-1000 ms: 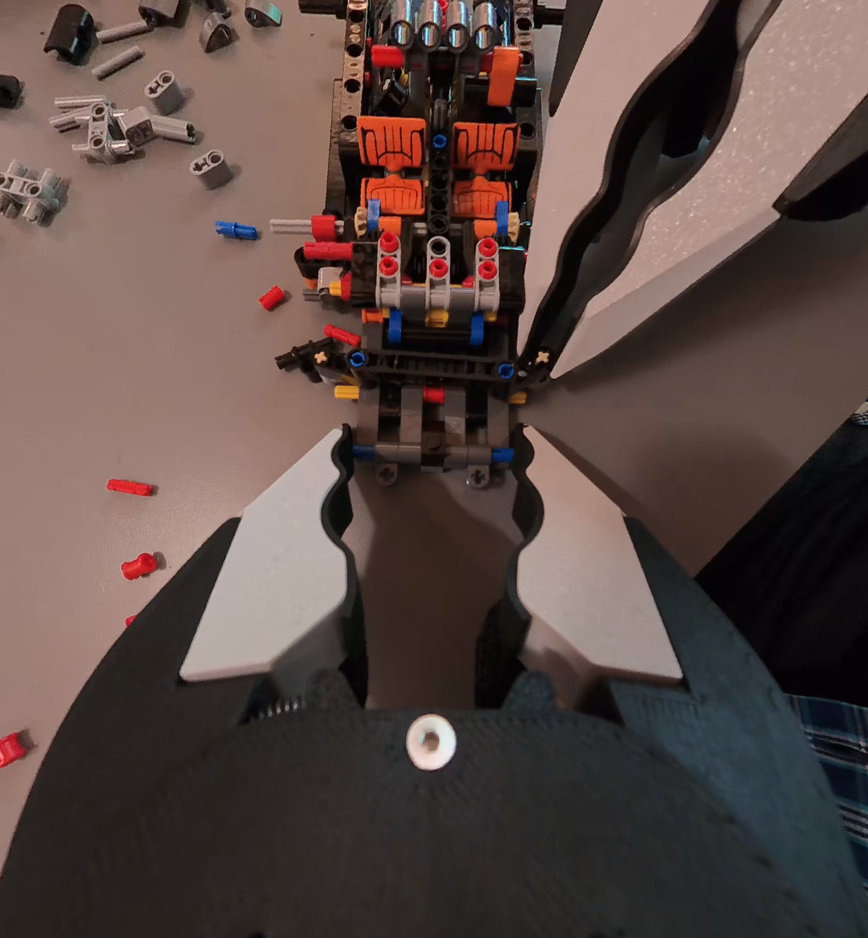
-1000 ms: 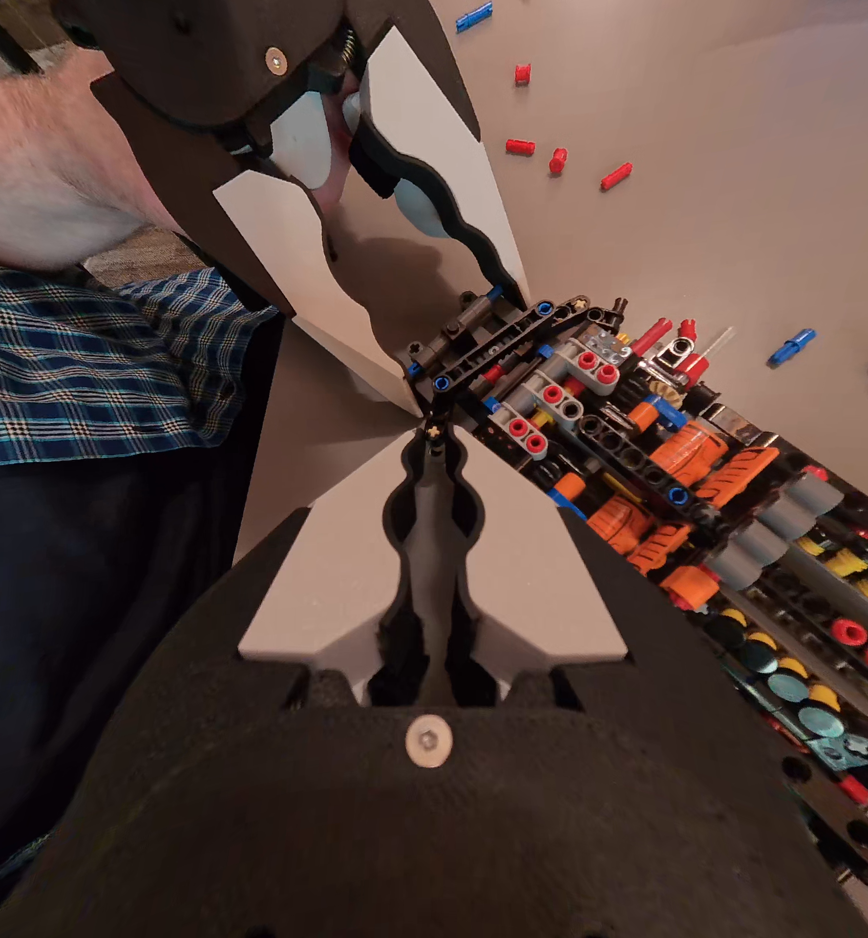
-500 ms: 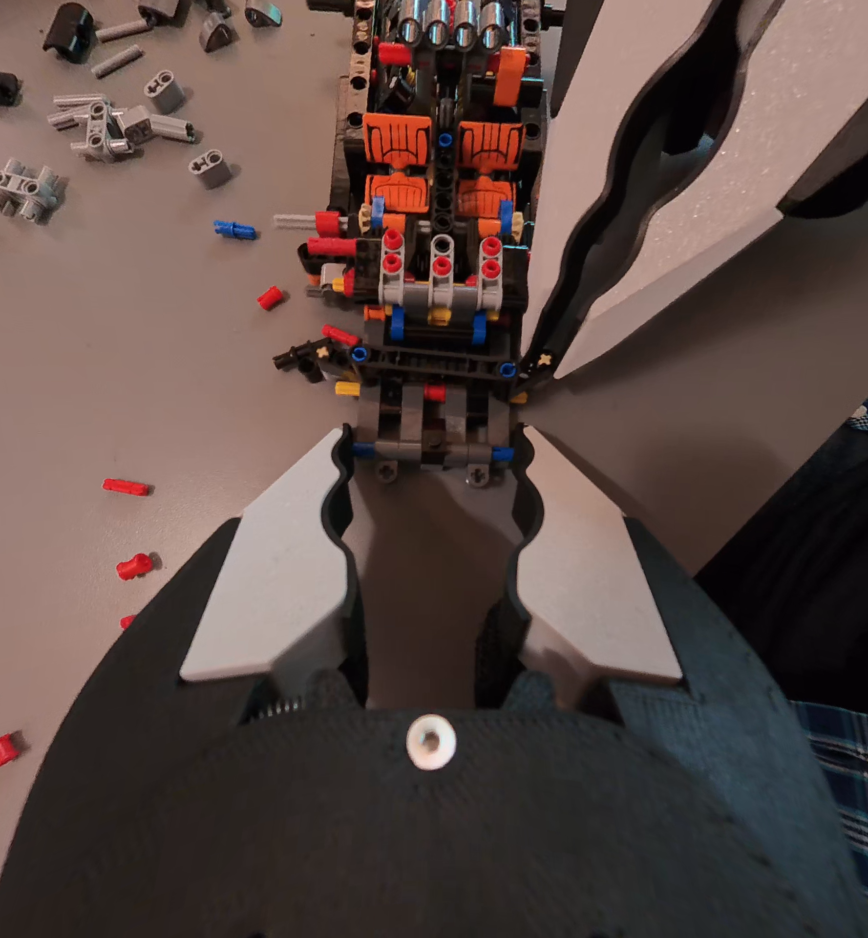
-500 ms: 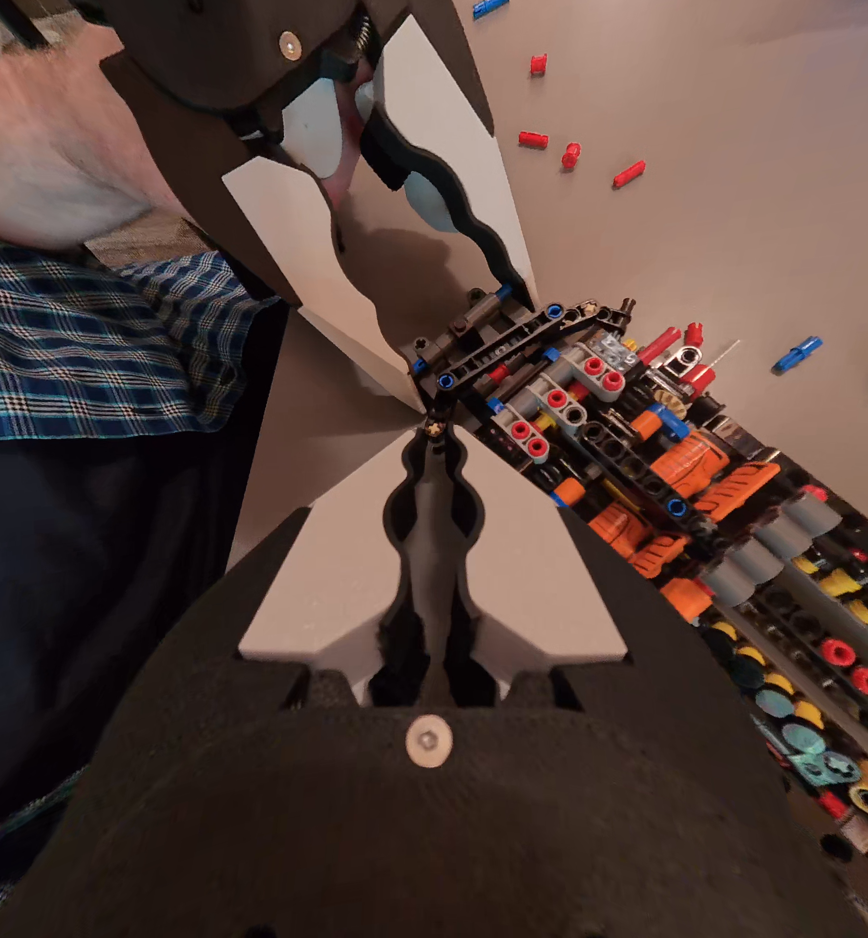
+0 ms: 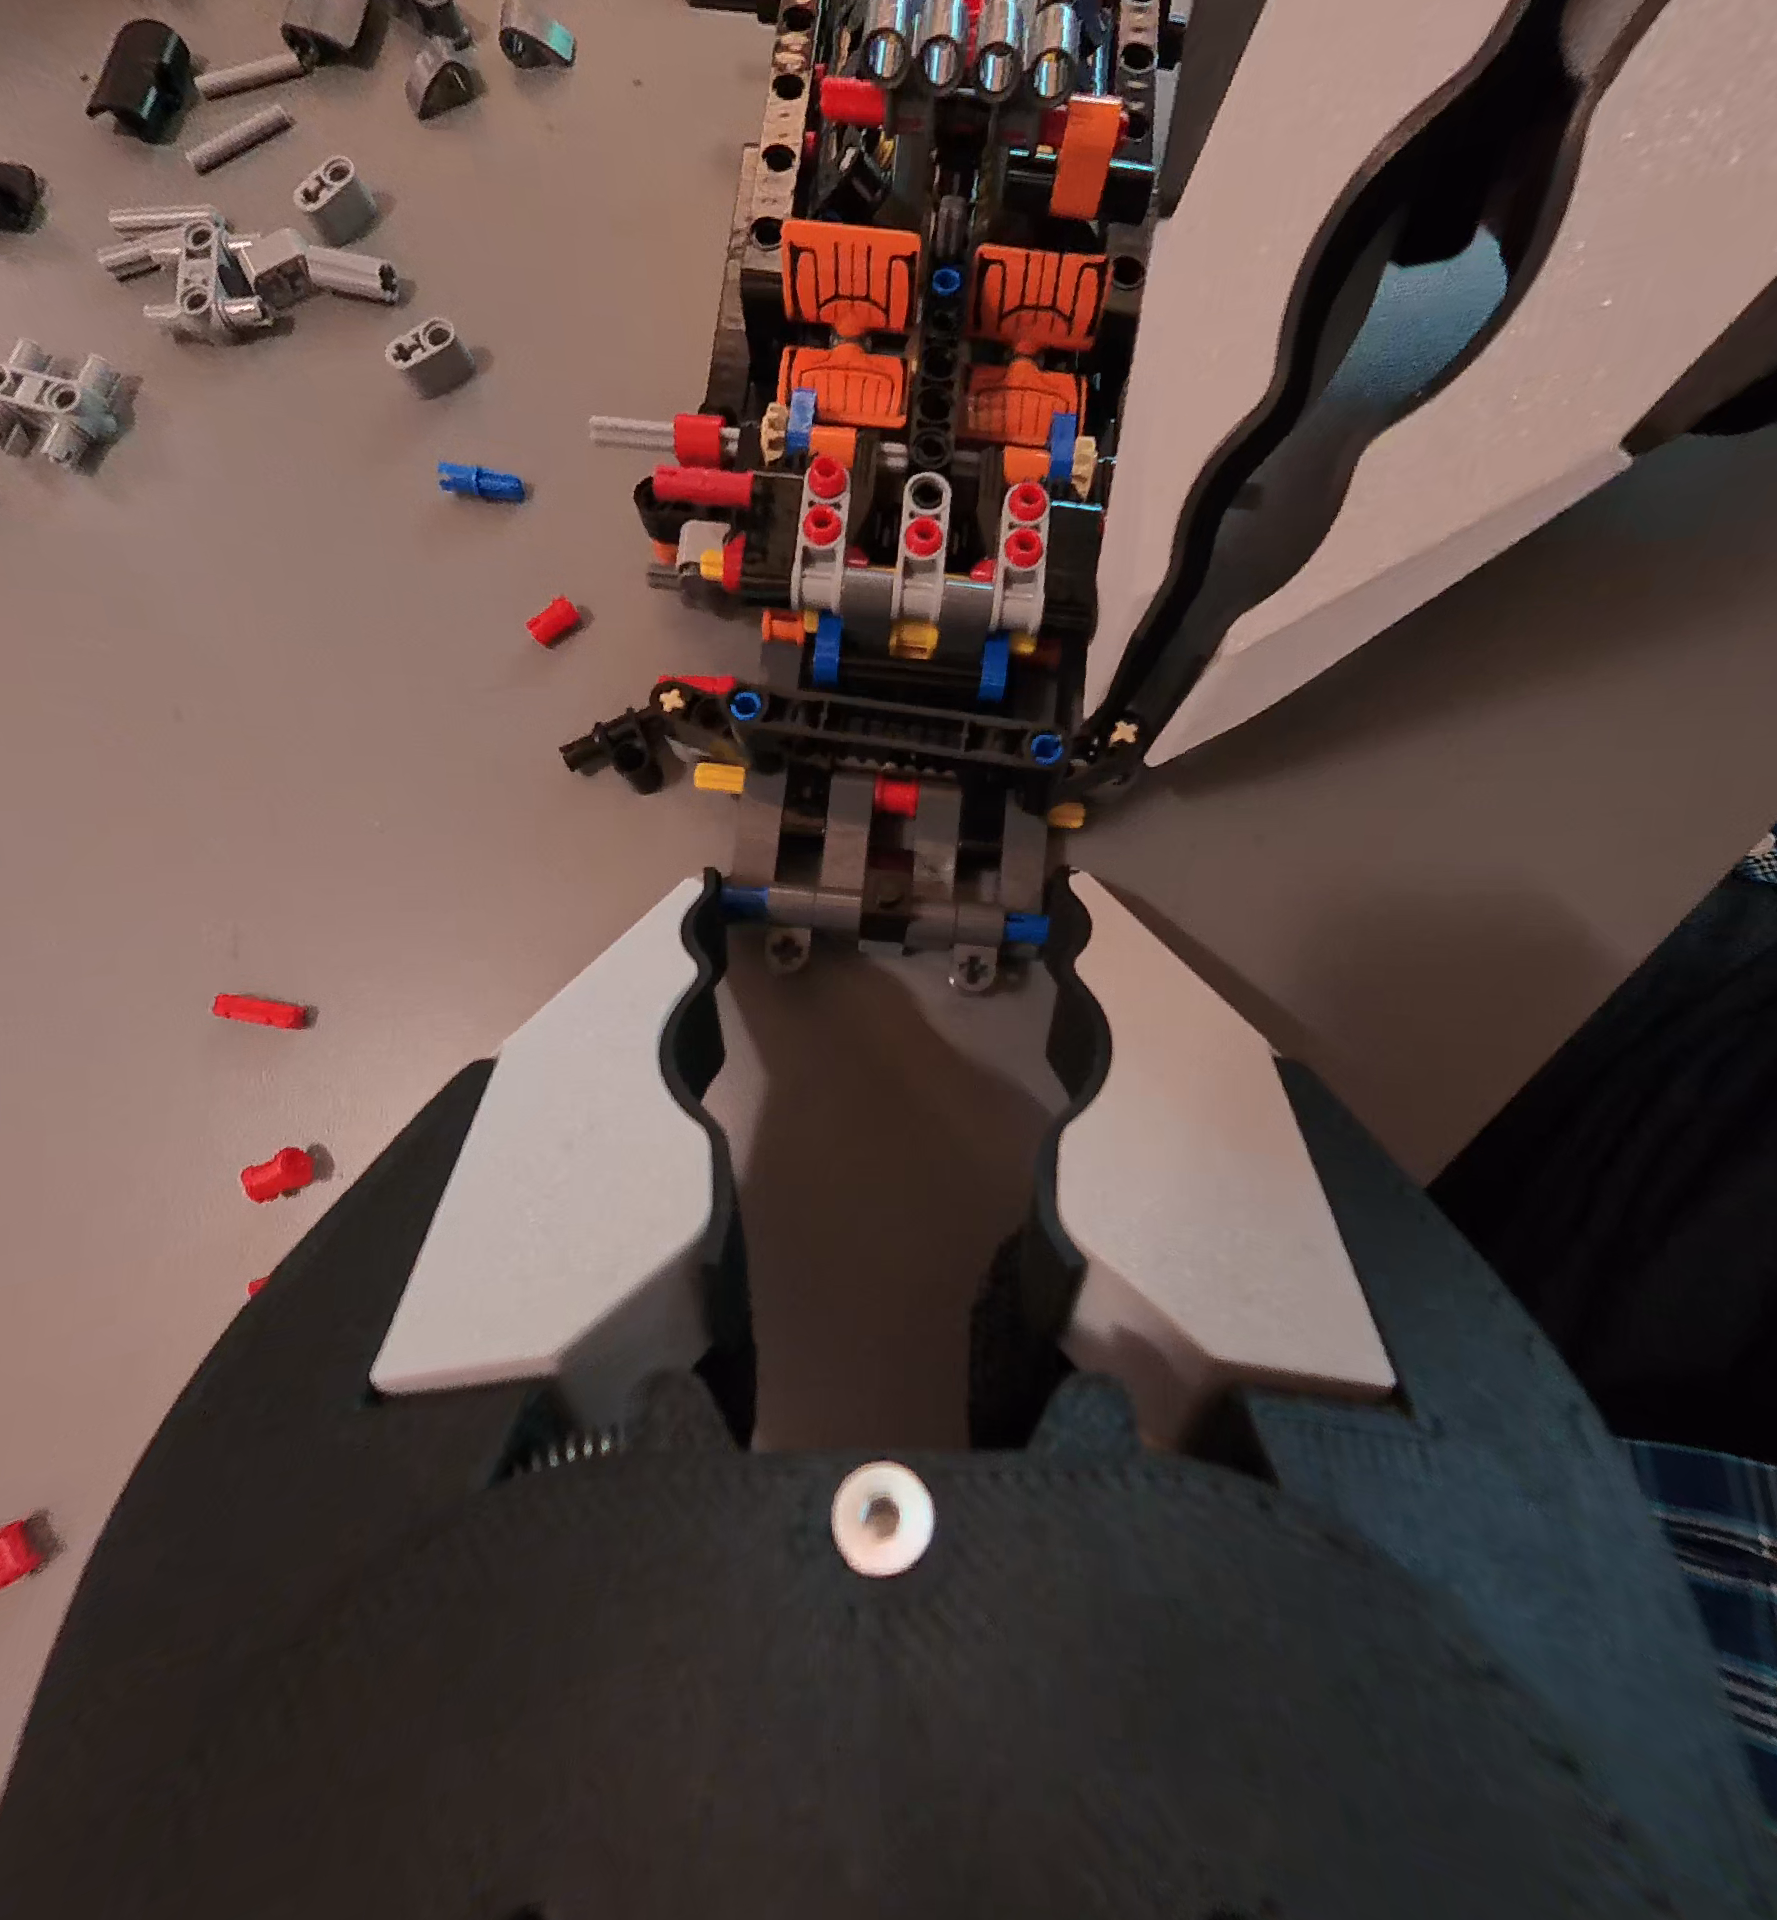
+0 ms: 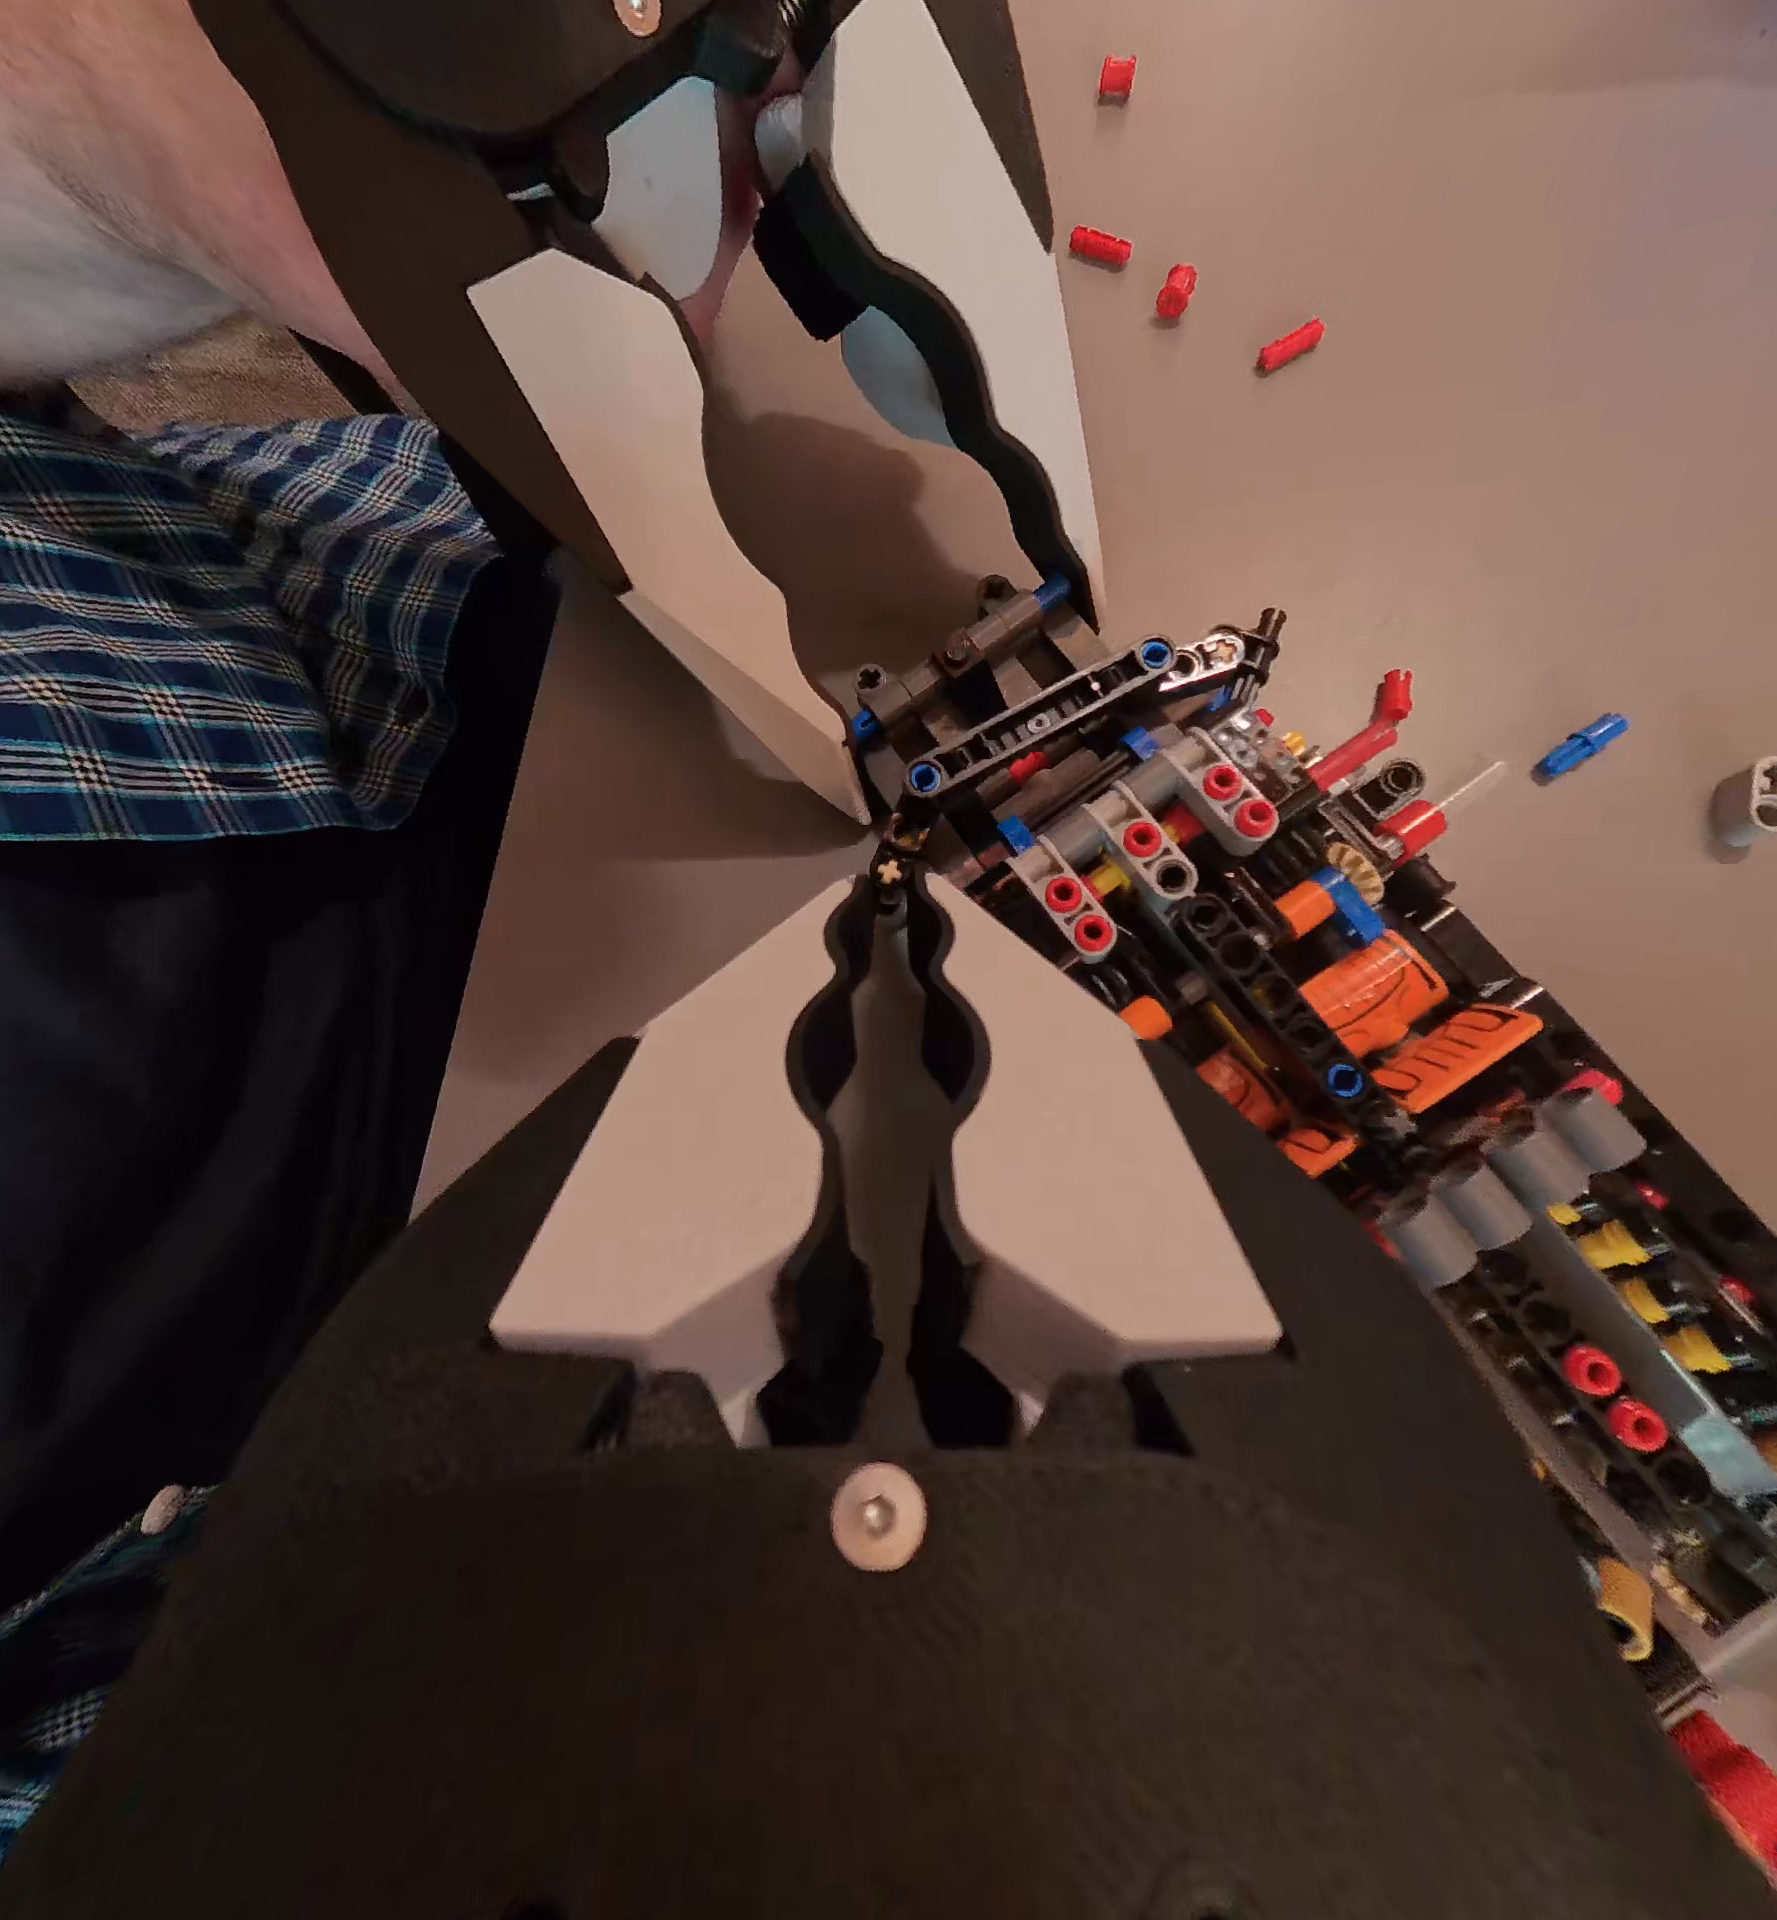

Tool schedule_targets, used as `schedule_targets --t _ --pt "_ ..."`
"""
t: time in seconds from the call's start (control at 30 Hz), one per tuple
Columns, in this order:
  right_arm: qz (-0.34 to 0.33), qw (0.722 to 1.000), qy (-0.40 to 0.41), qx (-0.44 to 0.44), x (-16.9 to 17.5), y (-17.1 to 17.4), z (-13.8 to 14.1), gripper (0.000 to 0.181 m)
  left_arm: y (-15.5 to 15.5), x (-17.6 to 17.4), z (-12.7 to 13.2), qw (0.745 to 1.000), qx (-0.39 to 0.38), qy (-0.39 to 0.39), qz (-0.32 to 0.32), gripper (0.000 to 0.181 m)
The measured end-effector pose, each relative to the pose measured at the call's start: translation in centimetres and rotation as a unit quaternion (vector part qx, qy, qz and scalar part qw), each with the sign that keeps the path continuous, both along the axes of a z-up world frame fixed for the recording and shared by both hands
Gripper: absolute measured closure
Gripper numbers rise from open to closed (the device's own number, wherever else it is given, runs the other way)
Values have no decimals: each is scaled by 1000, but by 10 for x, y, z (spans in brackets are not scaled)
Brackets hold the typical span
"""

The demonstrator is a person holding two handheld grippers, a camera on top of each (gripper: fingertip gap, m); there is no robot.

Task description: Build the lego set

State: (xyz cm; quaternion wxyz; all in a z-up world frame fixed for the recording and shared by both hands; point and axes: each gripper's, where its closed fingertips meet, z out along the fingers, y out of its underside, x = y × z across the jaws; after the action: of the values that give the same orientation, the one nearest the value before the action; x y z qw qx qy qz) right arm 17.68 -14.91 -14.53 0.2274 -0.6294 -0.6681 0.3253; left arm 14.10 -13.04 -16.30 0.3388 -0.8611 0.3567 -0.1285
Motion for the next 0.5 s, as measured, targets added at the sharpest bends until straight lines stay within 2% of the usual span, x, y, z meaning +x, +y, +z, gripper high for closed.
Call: schedule_targets --t 0.03,0.23,0.5 --pt "-1 1000 -3 0 0 0 0 177 0 0 0 1000 0 0 0 120" --pt "3 1000 -18 16 4 1 0 177 0 0 0 1000 0 0 0 120" --pt "16 1000 -17 -3 5 -7 -2 181 4 -3 1 1000 7 2 15 122"
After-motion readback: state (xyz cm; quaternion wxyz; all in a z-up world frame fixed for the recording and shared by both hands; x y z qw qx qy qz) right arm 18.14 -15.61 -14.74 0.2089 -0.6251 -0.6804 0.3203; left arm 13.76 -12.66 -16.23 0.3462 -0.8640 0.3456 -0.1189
